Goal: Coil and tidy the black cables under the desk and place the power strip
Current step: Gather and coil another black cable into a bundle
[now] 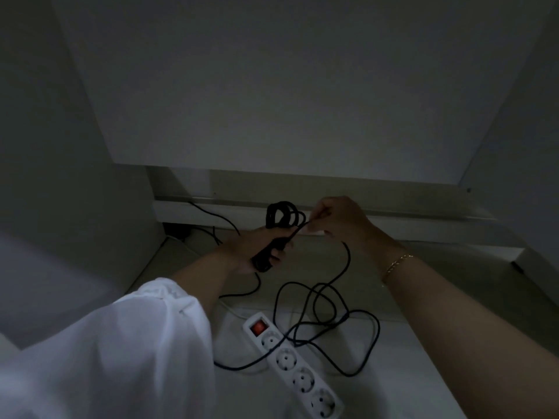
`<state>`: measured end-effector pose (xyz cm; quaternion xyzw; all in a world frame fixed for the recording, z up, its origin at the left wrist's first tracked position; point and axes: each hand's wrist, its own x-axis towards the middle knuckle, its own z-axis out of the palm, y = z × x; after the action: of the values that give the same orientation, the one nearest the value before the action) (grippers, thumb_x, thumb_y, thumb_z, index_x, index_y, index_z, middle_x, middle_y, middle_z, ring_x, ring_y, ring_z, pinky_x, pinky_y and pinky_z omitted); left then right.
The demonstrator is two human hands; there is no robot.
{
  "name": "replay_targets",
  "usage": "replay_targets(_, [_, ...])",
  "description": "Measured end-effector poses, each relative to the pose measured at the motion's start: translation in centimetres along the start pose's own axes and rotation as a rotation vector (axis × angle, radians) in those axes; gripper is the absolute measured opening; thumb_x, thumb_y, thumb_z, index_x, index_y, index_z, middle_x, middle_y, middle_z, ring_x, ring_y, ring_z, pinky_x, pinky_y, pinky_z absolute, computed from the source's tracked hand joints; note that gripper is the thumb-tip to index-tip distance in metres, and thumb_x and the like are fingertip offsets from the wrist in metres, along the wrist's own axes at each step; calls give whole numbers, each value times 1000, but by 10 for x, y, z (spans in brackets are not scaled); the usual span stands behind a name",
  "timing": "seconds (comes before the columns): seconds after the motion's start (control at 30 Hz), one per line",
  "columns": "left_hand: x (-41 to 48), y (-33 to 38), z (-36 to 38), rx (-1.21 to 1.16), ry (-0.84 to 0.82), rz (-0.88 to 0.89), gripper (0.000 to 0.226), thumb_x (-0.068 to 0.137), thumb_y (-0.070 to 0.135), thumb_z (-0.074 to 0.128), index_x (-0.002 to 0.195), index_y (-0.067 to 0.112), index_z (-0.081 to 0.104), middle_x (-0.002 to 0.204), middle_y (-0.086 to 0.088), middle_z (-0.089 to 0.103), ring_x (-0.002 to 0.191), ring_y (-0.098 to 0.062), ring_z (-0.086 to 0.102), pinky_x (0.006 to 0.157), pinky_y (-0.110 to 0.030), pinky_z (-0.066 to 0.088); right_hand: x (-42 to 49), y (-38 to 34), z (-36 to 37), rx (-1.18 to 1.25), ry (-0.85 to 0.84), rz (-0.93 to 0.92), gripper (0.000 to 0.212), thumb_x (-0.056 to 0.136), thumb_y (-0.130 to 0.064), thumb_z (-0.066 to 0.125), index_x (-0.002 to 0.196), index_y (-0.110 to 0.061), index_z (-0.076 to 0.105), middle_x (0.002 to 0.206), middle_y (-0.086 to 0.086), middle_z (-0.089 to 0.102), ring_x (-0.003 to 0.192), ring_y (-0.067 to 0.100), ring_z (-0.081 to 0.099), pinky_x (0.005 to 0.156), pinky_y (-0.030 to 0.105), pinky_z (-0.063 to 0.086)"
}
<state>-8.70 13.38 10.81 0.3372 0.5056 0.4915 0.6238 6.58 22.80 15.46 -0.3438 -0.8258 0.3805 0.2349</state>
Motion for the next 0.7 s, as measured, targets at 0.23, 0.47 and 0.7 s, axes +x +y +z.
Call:
replay_targets(0.23, [0, -2, -12, -62, -39, 54, 33, 87, 34, 54, 56, 24, 49, 45, 9, 33, 36, -3, 30, 38, -15, 30, 0, 3, -20, 0, 19, 124, 21, 72, -14, 79, 62, -14, 60, 56, 0, 52, 36, -1, 46, 35, 8, 32])
replay_targets(0.47, [-5, -13, -13, 474, 146, -53, 29, 90, 34, 59, 72, 18, 43, 49, 6, 36, 41, -7, 30, 47, -21, 30, -2, -6, -5, 214, 28, 103, 21, 80, -13, 72, 63, -12, 59, 52, 1, 52, 28, -2, 39, 35, 10, 31])
replay_targets(0.7, [6, -2, 25, 8, -6, 3, 43, 92, 57, 39, 72, 19, 44, 41, 8, 29, 35, -7, 24, 40, -20, 24, 10, -15, 24, 252, 359, 42, 30, 83, -20, 68, 58, -17, 51, 62, -7, 50, 58, 7, 50, 50, 16, 37])
